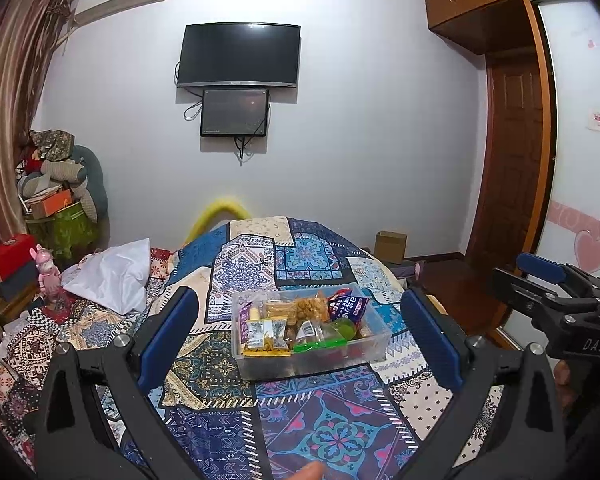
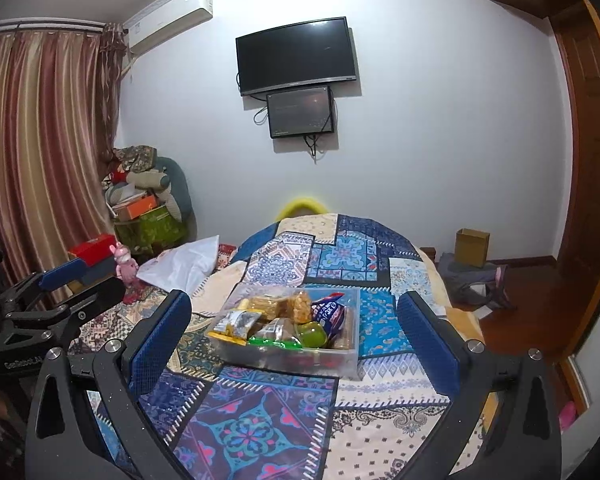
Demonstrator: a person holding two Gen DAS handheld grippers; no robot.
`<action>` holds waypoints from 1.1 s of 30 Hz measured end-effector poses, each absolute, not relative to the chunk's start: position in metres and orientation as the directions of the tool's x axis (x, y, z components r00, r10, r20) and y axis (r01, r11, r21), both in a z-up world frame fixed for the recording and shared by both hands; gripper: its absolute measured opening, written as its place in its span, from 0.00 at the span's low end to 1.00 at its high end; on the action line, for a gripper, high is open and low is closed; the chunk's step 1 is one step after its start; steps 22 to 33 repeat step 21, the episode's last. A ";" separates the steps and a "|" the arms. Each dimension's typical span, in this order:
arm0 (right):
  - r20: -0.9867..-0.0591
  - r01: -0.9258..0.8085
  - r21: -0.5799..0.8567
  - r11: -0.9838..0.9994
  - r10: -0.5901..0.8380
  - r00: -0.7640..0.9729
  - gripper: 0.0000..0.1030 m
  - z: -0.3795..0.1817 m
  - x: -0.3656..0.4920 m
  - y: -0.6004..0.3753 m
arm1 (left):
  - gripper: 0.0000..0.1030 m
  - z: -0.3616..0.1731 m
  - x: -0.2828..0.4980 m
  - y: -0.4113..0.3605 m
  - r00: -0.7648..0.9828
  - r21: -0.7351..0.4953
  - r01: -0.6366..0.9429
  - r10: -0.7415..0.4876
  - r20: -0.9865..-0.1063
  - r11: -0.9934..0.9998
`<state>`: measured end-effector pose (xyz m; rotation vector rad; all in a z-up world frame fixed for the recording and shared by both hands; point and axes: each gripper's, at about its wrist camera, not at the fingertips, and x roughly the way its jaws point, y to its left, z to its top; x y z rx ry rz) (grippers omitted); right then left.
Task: Organize snacks
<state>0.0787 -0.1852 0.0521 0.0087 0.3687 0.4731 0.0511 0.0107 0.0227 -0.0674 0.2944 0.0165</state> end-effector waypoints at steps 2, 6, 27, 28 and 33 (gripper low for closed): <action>-0.347 -0.442 0.093 0.892 0.445 0.825 1.00 0.051 0.079 -0.185 | 0.99 0.023 0.051 0.011 0.956 -0.064 -0.027 0.007 -0.292 0.998; -0.349 -0.443 0.092 0.892 0.445 0.825 1.00 0.050 0.080 -0.185 | 0.99 0.022 0.052 0.011 0.954 -0.062 -0.023 0.003 -0.299 0.998; -0.359 -0.440 0.085 0.894 0.440 0.823 1.00 0.045 0.081 -0.184 | 0.99 0.017 0.053 0.013 0.949 -0.059 -0.023 0.003 -0.316 0.998; -0.359 -0.440 0.085 0.894 0.440 0.823 1.00 0.045 0.081 -0.184 | 0.99 0.017 0.053 0.013 0.949 -0.059 -0.023 0.003 -0.316 0.998; -0.359 -0.440 0.085 0.894 0.440 0.823 1.00 0.045 0.081 -0.184 | 0.99 0.017 0.053 0.013 0.949 -0.059 -0.023 0.003 -0.316 0.998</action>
